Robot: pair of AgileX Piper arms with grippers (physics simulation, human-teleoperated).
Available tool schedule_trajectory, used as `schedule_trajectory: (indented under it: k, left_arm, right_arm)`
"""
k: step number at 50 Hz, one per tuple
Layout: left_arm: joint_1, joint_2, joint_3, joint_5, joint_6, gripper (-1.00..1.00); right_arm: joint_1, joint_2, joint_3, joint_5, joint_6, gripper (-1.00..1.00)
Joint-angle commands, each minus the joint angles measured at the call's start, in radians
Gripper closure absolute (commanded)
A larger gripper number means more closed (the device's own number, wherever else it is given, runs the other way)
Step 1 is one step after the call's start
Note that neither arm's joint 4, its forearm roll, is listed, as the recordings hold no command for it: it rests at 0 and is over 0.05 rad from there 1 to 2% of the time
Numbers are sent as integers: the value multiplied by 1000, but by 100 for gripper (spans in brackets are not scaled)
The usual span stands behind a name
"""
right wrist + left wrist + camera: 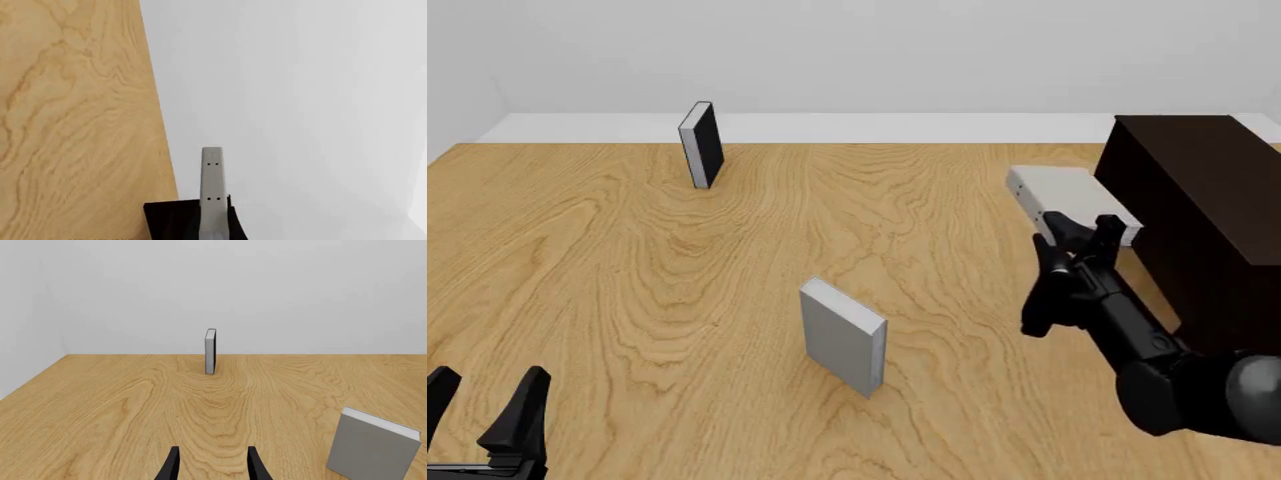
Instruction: Pick up the book on the right and place it on the cabinet shelf.
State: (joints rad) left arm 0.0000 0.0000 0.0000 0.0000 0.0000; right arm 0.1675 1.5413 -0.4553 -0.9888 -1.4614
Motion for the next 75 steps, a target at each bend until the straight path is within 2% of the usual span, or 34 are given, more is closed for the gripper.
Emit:
schedule_trajectory:
  k: [1, 10, 18, 31, 36, 39, 40, 42, 46, 49, 54, 75]
  left_arm:
    - [0, 0, 0, 0, 0, -100]
    - [0, 0, 0, 0, 0, -100]
    - [0, 0, 0, 0, 0, -100]
    - [0, 0, 0, 0, 0, -100]
    - [0, 0, 0, 0, 0, -100]
    - [0, 0, 0, 0, 0, -100]
    - [0, 0, 0, 0, 0, -100]
    - [0, 0, 0, 0, 0, -100]
    - [0, 0, 0, 0, 0, -100]
    - [0, 0, 0, 0, 0, -100]
    - [0, 0, 0, 0, 0, -100]
    - [0, 0, 0, 0, 0, -100]
  right_arm:
    - [-15, 88, -17, -81, 14, 100]
    - [-34, 150, -5, -126, -7, 100]
    - [-59, 163, -14, -125, -17, 100]
    - [-141, 182, -22, -138, -2, 100]
    - [-166, 191, -28, -155, -8, 100]
    - [-210, 202, -16, -179, -11, 100]
    - [-198, 210, -19, -183, -14, 100]
    - [-211, 209, -22, -172, 1, 100]
    - [-230, 251, -18, -213, -27, 100]
    - [-245, 243, -22, -197, -11, 100]
    - [-256, 267, -33, -211, -30, 100]
    - [-299, 297, -86, -179, -33, 100]
